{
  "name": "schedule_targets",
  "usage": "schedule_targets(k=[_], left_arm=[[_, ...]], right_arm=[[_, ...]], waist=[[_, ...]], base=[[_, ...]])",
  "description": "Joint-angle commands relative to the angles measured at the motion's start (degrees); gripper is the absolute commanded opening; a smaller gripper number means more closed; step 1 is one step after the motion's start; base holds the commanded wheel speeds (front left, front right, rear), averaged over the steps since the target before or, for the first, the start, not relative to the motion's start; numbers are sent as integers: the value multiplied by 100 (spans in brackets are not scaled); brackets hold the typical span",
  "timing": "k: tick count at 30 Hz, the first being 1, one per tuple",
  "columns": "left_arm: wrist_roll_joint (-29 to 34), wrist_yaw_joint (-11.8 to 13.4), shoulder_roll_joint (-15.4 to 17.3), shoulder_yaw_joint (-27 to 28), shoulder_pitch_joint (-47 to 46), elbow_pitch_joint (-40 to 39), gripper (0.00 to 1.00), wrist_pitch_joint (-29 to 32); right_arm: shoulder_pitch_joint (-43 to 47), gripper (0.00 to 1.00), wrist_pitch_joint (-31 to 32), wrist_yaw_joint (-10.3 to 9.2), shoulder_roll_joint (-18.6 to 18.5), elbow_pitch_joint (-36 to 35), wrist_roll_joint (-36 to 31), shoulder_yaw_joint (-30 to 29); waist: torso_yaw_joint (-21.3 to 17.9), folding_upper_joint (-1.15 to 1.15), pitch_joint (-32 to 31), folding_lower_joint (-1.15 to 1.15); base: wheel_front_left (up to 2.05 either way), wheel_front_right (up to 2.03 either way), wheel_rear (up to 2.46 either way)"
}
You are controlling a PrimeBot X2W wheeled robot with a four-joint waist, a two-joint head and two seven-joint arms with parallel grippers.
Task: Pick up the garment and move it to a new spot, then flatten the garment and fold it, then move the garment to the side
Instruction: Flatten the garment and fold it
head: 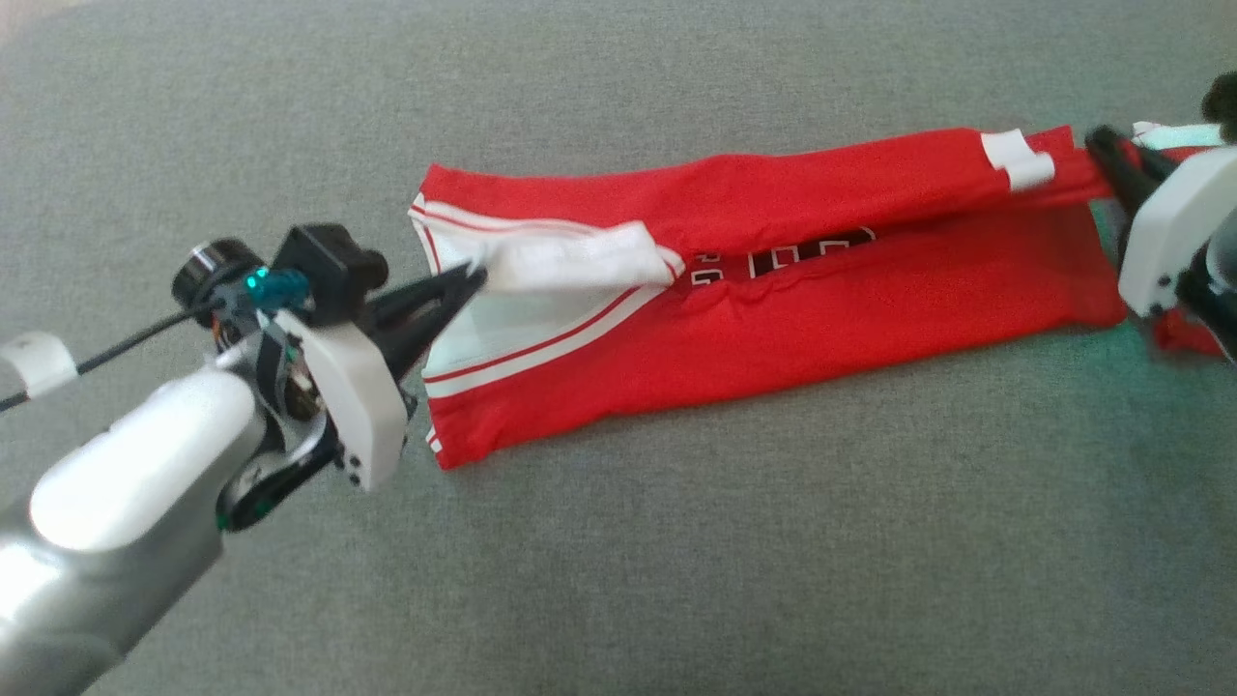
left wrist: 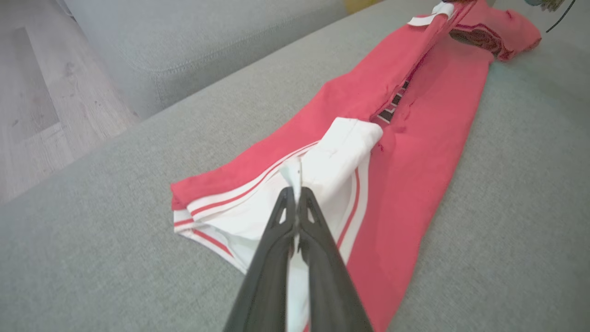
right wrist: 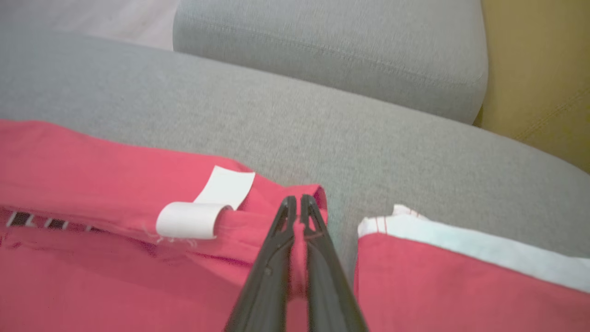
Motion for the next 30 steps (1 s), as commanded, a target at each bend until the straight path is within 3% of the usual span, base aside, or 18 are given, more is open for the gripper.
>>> schedule_targets(k=[1,8,15,26,27,28,29,30], left_arm=[[-62,52,311,209,-140,-269,0,130],[-405,141,559,74,113,-810,0,695],[-628,236,713,115,176,-1037,0,894],[-625,258,660,-22,240,-979,0,1005],[-613,264,643,-35,252,-967,0,992],[-592,271,626,-49,260,-948,49,975],[-559,297,611,-56,267,-918,69,950],[-514,365,601,-53,275,-869,100,924]], right_arm=[[105,0,90,-4,-267,-175,70,154],[85,0,538,-4,-661,-552,380,765],[5,0,599,-4,-796,-666,615,1117],[-109,0,612,-4,-915,-720,829,1534],[-129,42,514,-4,-922,-717,821,1546],[-130,100,454,-4,-919,-692,857,1550],[-131,100,427,-4,-912,-678,890,1566],[-137,100,412,-4,-909,-679,933,1580]], waist=[[3,0,-19,1],[-67,0,-119,1],[-120,0,-154,1],[-146,0,-106,1],[-148,0,-104,1],[-150,0,-106,1],[-155,0,-115,1],[-163,0,-128,1]], base=[[0,0,0],[0,0,0],[0,0,0],[0,0,0],[0,0,0],[0,0,0],[0,0,0],[0,0,0]])
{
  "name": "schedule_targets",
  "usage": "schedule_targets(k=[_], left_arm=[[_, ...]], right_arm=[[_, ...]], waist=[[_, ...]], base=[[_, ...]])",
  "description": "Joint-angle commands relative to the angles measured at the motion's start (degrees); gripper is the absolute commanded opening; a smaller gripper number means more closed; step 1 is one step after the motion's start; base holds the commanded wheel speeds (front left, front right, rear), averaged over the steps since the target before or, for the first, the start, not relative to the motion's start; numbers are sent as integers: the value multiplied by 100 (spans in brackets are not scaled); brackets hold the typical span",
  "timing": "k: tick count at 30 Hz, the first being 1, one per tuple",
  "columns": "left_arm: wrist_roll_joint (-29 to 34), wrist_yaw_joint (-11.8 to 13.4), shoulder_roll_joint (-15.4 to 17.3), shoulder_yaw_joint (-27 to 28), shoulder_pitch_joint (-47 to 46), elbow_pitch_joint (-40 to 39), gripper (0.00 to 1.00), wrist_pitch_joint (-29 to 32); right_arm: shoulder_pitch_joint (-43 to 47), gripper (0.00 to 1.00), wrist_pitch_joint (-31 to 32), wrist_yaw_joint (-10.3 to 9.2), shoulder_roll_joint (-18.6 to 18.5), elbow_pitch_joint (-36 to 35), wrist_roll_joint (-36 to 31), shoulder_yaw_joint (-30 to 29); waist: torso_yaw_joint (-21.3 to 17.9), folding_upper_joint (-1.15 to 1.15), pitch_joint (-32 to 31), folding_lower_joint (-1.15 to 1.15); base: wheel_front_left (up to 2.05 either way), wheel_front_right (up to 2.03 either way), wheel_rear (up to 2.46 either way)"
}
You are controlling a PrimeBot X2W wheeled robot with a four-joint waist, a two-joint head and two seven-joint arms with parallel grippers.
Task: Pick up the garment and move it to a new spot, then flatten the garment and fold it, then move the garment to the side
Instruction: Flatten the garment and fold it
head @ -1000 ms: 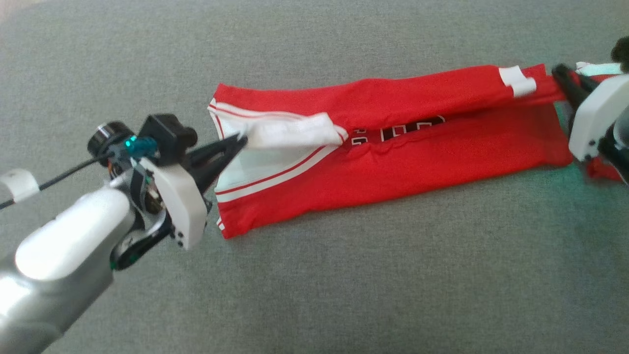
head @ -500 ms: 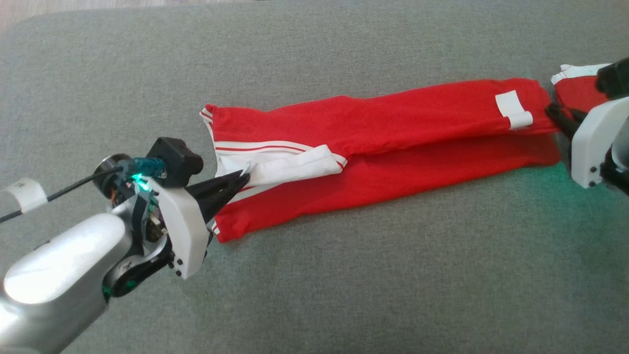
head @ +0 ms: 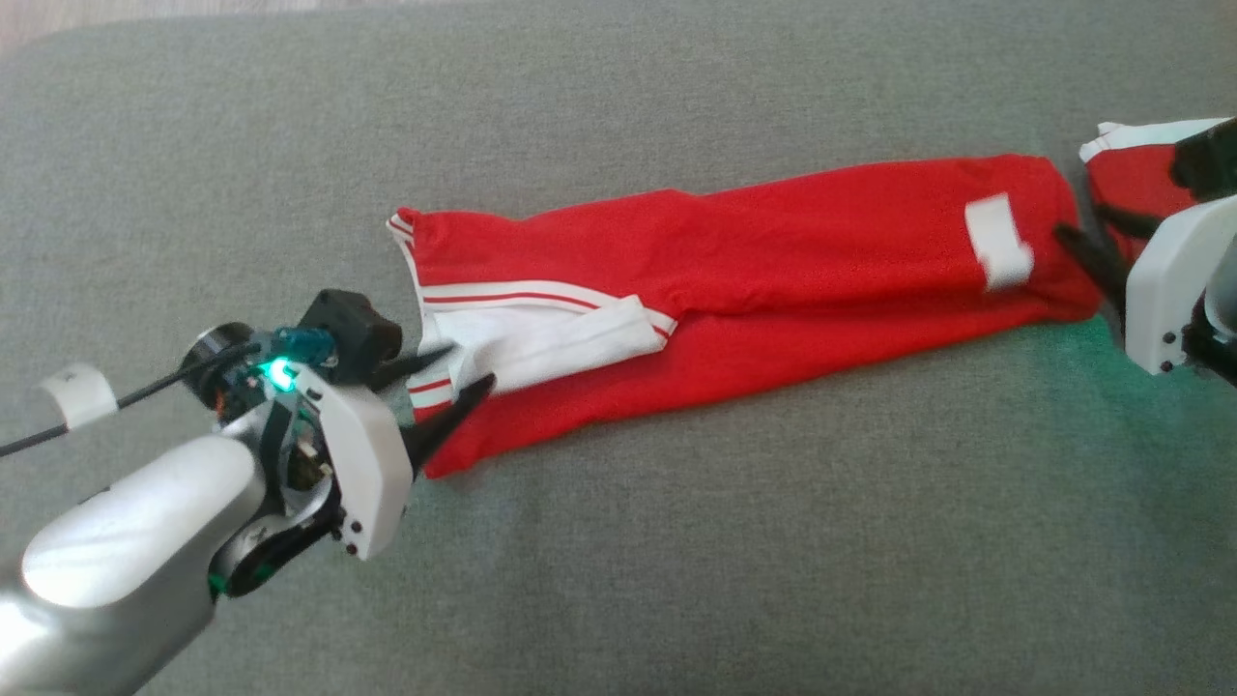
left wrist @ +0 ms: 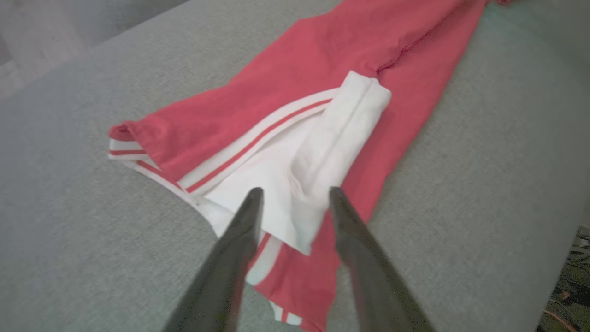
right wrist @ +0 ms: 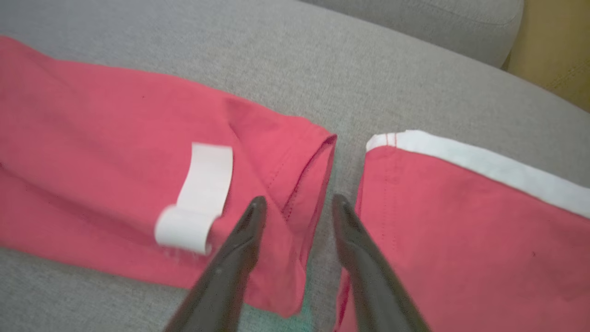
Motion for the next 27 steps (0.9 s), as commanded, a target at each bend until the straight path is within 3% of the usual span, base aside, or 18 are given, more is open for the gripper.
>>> schedule_targets(k=[1,10,12,16,18,22,27], left_arm=[[99,54,182,270,-160,-71,100,-65],[229,883,-51,855,-134,309,100,-1066],[283,1338,-249,1321,-101,489,100,-1979],[145,1766,-580,1890,161,670,100,-3087],[130,1933,-753,2162,361,717,100,-3348],[477,2167,-1233,2967,958,460,100,-3444],[1275,2022,-2024,4008,2097,165,100,-3447]], right_arm=[[-30,100,-95,-4,-217,-32,66,-15],[-612,100,-1090,-4,-139,-240,27,-276],[-688,100,-1792,-4,155,-123,9,-602],[-445,100,-2427,-4,680,128,81,-1088],[-251,100,-2550,-4,970,260,2,-1401],[321,100,-2584,-4,1580,203,-599,-2723],[1763,100,-2586,-4,2540,-395,-2066,-4817]], waist=[[-13,0,-19,0],[-131,0,-262,0],[-171,0,-402,0],[-179,0,-577,0],[-180,0,-661,0],[-185,0,-777,0],[-190,0,-853,0]], base=[[0,0,0],[0,0,0],[0,0,0],[0,0,0],[0,0,0],[0,0,0],[0,0,0]])
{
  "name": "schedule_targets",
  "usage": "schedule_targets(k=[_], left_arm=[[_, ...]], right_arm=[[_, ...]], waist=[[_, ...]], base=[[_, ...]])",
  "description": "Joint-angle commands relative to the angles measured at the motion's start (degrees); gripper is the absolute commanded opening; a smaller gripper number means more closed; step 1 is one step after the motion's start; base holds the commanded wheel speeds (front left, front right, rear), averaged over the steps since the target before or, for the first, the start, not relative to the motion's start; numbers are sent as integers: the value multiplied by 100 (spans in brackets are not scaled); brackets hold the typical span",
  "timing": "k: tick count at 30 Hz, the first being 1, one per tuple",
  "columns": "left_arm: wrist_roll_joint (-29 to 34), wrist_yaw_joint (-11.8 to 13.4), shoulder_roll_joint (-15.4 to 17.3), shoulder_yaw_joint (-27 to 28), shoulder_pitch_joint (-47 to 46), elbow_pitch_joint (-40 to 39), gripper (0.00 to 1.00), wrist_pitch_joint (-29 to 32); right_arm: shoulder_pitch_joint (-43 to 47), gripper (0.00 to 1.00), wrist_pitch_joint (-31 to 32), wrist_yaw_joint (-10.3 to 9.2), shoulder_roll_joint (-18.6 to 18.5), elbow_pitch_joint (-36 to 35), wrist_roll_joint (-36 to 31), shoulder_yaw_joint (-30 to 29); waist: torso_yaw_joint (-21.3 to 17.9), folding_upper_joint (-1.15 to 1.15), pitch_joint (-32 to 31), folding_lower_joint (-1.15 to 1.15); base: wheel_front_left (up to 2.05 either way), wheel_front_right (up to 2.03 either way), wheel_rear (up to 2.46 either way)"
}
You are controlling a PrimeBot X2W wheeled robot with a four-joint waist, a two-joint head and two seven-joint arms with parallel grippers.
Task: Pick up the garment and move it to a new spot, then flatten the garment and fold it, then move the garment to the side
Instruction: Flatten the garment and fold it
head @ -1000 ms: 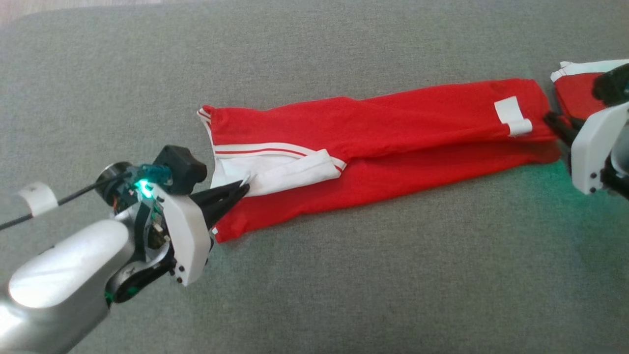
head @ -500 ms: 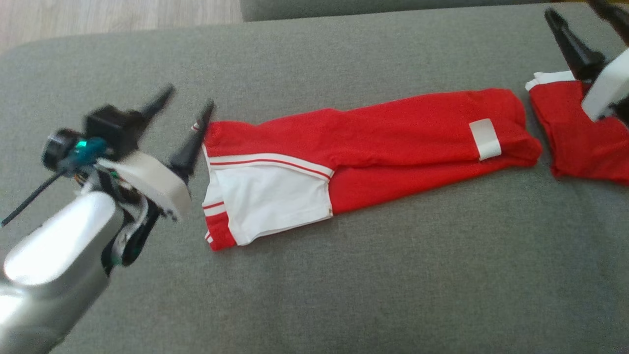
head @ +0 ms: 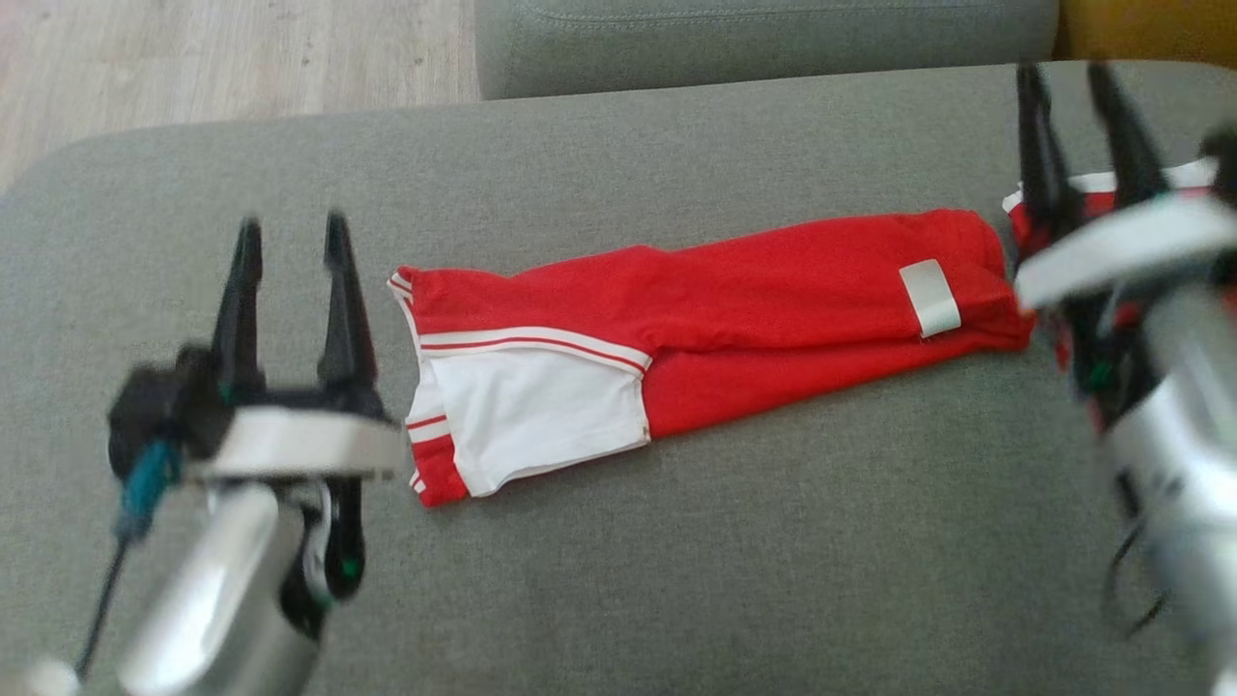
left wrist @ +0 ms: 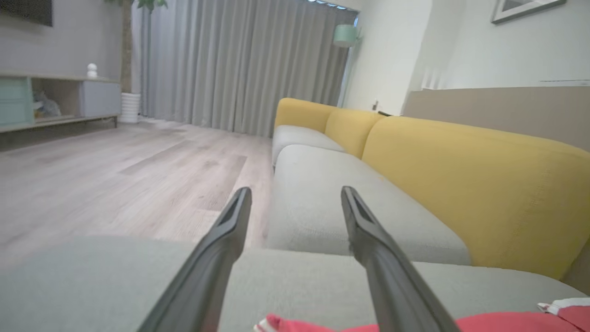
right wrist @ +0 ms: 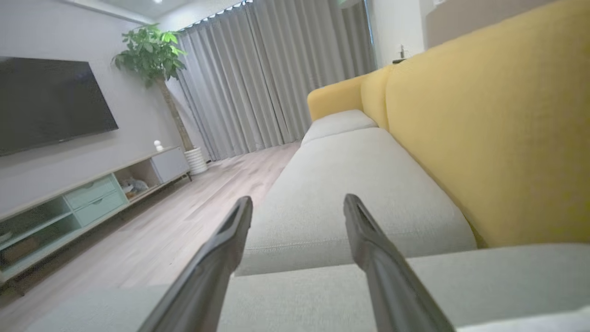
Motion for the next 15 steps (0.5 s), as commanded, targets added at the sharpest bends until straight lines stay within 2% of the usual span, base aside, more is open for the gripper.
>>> schedule_targets(k=[1,4,5,8,11,15], left_arm=[[257,-99,-103,628,231,-172,100,-35],[618,-393,-476,1098,782,-81,100,-36],[618,-393,-476,1098,782,-81,100,-36],[934,-681,-820,1518,1156,41,100,-36],[1257,-955,-1121,1853,1363,168,100,-36],[1617,-1296,-1404,2174,1385,324,100,-36]], right_arm=[[659,100,-60,-4,448,-446,-524,-559],[1524,100,-60,-4,1092,-973,-1513,-1369],[1524,100,-60,-4,1092,-973,-1513,-1369],[2132,100,-60,-4,1516,-1297,-2329,-1741],[2478,100,-60,-4,1707,-1480,-2650,-1819],[2579,100,-61,-4,1770,-1635,-2809,-1896]], waist=[[-10,0,-25,0],[-70,0,-2,0],[-70,0,-2,0],[-133,0,52,0],[-166,0,97,0],[-168,0,182,0]], base=[[0,0,0],[0,0,0],[0,0,0],[0,0,0],[0,0,0],[0,0,0]])
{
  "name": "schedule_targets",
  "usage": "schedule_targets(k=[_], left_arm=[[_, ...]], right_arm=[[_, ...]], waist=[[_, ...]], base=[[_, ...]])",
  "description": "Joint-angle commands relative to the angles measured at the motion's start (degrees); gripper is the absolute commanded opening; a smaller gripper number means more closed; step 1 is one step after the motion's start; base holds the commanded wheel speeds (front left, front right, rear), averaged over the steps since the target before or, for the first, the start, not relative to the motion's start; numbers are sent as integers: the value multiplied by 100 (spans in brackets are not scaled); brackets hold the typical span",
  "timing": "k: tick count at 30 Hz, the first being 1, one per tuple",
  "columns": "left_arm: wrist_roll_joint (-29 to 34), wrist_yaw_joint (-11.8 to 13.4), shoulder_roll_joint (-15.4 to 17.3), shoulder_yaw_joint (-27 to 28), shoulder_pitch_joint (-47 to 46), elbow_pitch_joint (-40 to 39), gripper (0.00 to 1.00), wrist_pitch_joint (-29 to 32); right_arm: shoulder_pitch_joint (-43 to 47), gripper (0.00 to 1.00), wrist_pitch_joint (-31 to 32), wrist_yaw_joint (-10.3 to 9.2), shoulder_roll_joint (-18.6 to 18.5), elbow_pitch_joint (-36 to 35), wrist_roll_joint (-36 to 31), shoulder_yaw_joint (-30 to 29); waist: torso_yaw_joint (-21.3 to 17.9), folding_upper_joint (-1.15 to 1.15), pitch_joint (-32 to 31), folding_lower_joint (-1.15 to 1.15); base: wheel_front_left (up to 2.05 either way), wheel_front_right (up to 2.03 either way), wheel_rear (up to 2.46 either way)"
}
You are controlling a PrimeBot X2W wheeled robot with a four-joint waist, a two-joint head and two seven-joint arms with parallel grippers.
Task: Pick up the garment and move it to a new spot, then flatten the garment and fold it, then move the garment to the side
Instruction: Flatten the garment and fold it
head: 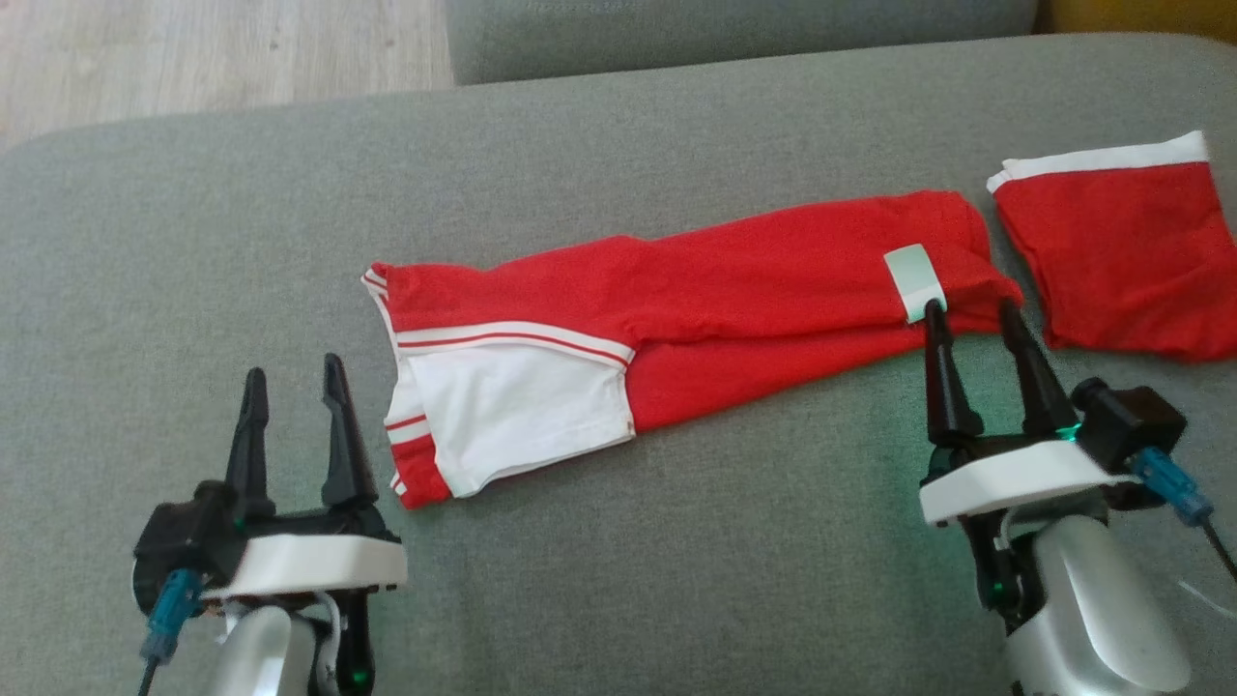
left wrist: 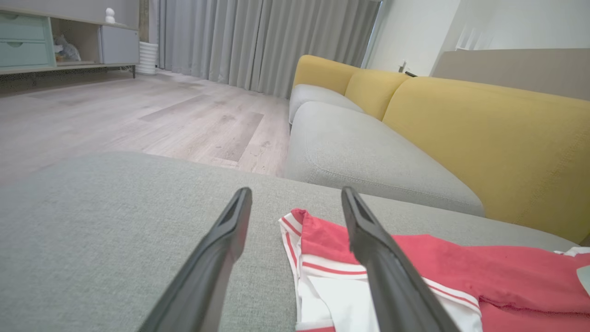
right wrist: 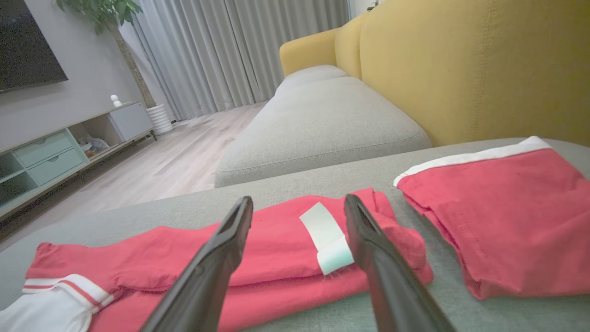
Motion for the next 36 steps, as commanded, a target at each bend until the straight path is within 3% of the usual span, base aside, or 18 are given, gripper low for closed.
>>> schedule_targets(k=[1,6,12,18,28,29,30,31,36], left_arm=[[110,-56,9,233,-198,-132,100,-35],[394,-354,-168,370,-493,-51,100,-35],[533,-594,-282,411,-752,127,100,-36],[600,-702,-319,435,-899,240,100,-36],[466,-703,-327,245,-955,358,100,-36],[471,-697,-327,240,-958,363,100,-36],[482,-693,-327,246,-962,367,100,-36],[490,-690,-327,258,-966,372,100,-36],[521,-681,-327,318,-949,378,100,-36]], right_arm=[[-168,100,-61,-4,39,-209,-52,67],[-540,100,-36,-4,45,41,-334,-69],[-1248,100,177,-4,41,621,-779,-906],[-1739,100,429,-4,46,1375,-1106,-1726],[-2039,100,606,-4,49,2656,-1079,-1935],[-2068,95,619,-4,49,2756,-1051,-1895],[-2095,25,616,-4,49,2839,-1030,-1863],[-2122,0,606,-4,49,2911,-1004,-1814],[-2207,0,492,-4,49,3048,-929,-1694]], waist=[[13,0,63,0],[100,0,371,0],[252,0,733,0],[362,0,946,0],[401,0,972,0],[395,0,960,0],[386,0,946,0],[374,0,932,0],[308,0,843,0]], base=[[0,0,0],[0,0,0],[0,0,0],[0,0,0],[0,0,0],[0,0,0],[0,0,0],[0,0,0],[0,0,0]])
